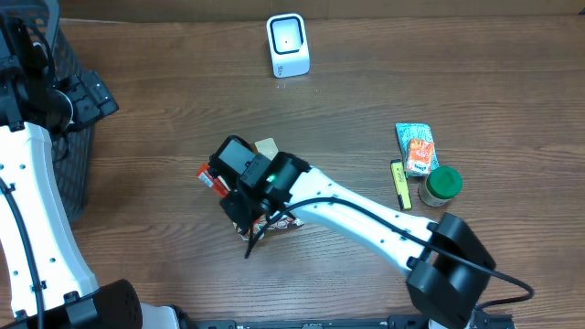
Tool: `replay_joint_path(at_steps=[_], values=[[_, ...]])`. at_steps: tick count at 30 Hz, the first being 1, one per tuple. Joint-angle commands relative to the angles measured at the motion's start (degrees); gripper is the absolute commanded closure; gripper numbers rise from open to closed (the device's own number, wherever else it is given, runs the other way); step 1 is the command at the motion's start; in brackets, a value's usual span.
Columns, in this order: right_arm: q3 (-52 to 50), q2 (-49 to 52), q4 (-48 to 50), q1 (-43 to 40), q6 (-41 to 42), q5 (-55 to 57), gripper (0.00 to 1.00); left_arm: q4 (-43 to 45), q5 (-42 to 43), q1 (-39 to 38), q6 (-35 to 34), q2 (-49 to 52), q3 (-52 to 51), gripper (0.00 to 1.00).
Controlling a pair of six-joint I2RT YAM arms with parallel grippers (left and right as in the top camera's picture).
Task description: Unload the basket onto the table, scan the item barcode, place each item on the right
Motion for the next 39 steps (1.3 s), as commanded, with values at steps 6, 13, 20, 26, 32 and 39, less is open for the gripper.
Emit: replay_joint_path(at_steps=[6,13,20,26,32,39], values=[[-2.7,0.6,-3.0,-4.4,-8.3,5.0,0.96,0.0,0.2,0.2,0.4,-0.1,1.0,0.00],[-7.9,0.6,-3.2,-7.6,-12.8,4.9,0.96,0.0,0.2,0.2,0.4,-0.1,1.0,0.00],[-12.7,0.6,-1.6,-8.4,-12.7,-1.4,0.96,0.0,0.2,0.2,0.5,-0.1,1.0,0.00],[-13.2,0.6,-1.4,-8.4,-12.7,-7.8,0.82,0.0,0.2,0.2,0.4,-0.1,1.0,0.00],[-13.2,0.6,-1.9,-8.4,-12.7,-9.0,0.70,0.0,0.2,0.2,0.4,-0.1,1.0,0.00],[-13.2,0.6,-3.6,-8.4,-12.7,-9.0,0.55,0.0,0.2,0.2,0.4,-0.1,1.0,0.00]])
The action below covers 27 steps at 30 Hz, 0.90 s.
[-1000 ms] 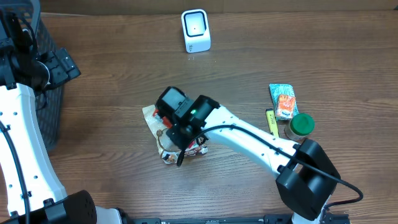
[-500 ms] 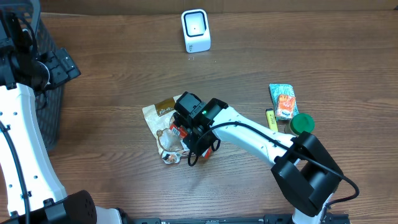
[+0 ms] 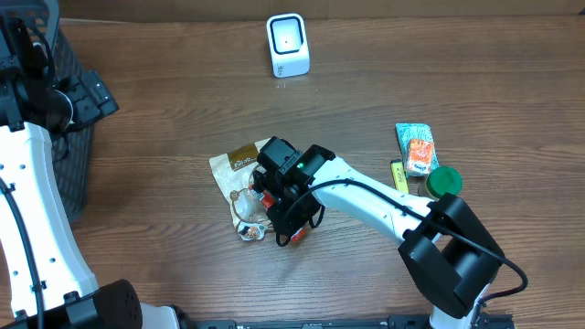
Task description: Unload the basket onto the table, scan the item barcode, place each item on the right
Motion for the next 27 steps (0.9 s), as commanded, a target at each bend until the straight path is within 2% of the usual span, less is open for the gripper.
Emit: replay_joint_path(at_steps=[1,5,12,27], values=[[-0.3,0.2,0.0,0.0,0.0,-0.9,0.55,0.0,0.2,0.2,0.4,-0.1,1.0,0.00],[-0.3,0.2,-0.8,0.0,0.0,-0.8,0.51,0.0,0.2,0.2,0.5,-0.1,1.0,0.00],[-0.3,0.2,-1.8,-0.7,0.0,2.4,0.50,0.0,0.2,0.2,0.4,-0.1,1.0,0.00],[-0.3,0.2,-3.3,-5.9,-0.1,-2.4,0.50,0.0,0.2,0.2,0.4,0.2,1.0,0.00]])
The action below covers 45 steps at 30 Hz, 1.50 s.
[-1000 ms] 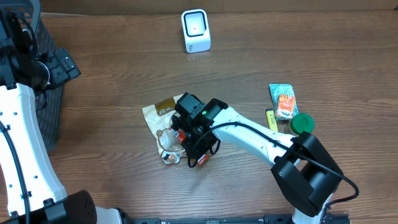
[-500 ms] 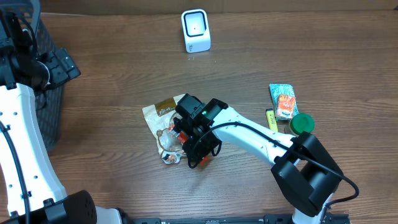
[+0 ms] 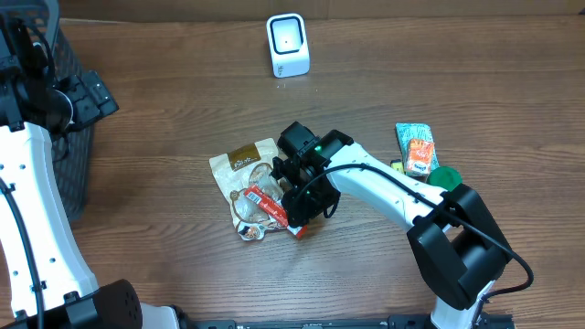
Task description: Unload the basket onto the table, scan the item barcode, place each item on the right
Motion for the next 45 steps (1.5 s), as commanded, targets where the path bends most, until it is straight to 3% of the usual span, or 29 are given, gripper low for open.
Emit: replay_joint_path(at_steps=[1,39,45], values=[[-0.3,0.2,-0.3,0.1,-0.1,-1.2,0.50,0.0,0.2,0.2,0.4,0.2,1.0,0.00],[-2.6,0.5,1.9,0.1,-0.1,-4.2,0.50,0.0,0.2,-0.1,0.4,0.2,1.0,0.00],[-4.6,0.5,3.4,0.1,-0.1,-4.2,0.58,0.0,0.2,-0.1,0.5,0.2,1.0,0.00]])
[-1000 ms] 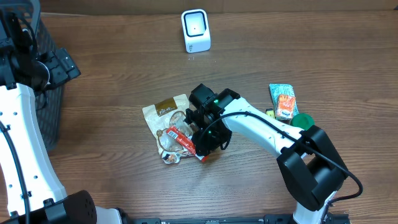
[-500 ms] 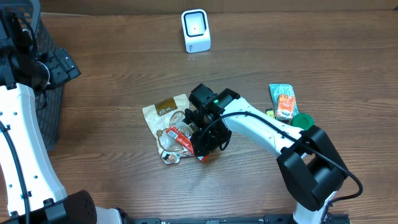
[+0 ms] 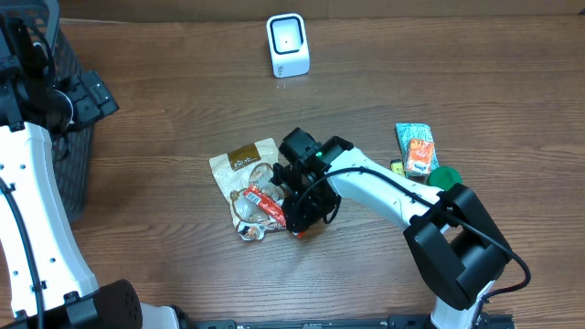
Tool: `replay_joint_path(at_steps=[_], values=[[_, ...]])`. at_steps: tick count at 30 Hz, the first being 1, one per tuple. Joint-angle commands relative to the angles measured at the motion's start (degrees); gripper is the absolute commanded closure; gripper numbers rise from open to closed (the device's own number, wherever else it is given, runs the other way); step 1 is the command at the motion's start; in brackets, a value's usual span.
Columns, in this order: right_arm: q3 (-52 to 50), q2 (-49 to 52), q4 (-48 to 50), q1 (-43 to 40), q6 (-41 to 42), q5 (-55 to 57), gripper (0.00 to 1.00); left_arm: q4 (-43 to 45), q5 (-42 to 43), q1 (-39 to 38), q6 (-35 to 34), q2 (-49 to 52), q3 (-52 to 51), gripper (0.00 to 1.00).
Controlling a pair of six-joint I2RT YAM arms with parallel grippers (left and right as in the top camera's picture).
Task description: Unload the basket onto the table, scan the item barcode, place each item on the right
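Observation:
A white barcode scanner (image 3: 289,44) stands at the back of the table. A tan snack pouch (image 3: 239,169) lies mid-table with a red packet (image 3: 260,201) lying slantwise across its right side. My right gripper (image 3: 294,212) points down over the right end of the red packet; the wrist body hides its fingers, so its hold is unclear. My left gripper (image 3: 91,93) hangs at the far left by the basket, its fingers not readable.
A black mesh basket (image 3: 80,160) stands at the left edge. At the right lie an orange-and-green packet (image 3: 418,146), a thin yellow item (image 3: 400,185) and a green-lidded jar (image 3: 446,179). The right arm stretches from the front right toward the middle.
My right gripper has shifted slightly left and lower over the red packet's right end. The pouch and the red packet lie about where they were. The left arm is unchanged.
At first my right gripper covered the pile at mid-table, hiding the pouch. Then it stood further right and the tan pouch showed. After that the red packet lay in view across the pouch with the gripper at its right end, where it still is.

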Motion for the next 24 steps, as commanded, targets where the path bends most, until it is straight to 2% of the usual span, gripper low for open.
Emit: replay_joint_path(at_steps=[1,13,19,24], values=[[-0.9,0.5,0.2,0.1,0.0,-0.5,0.58,0.0,0.2,-0.1,0.4,0.2,1.0,0.00],[-1.0,0.5,0.7,0.1,0.2,-0.5,0.60,0.0,0.2,-0.1,0.4,0.2,1.0,0.00],[-1.0,0.5,0.7,0.1,0.1,-0.5,0.73,0.0,0.2,-0.1,0.4,0.2,1.0,0.00],[-1.0,0.5,0.7,0.1,-0.1,-0.4,0.94,0.0,0.2,-0.1,0.4,0.2,1.0,0.00]])
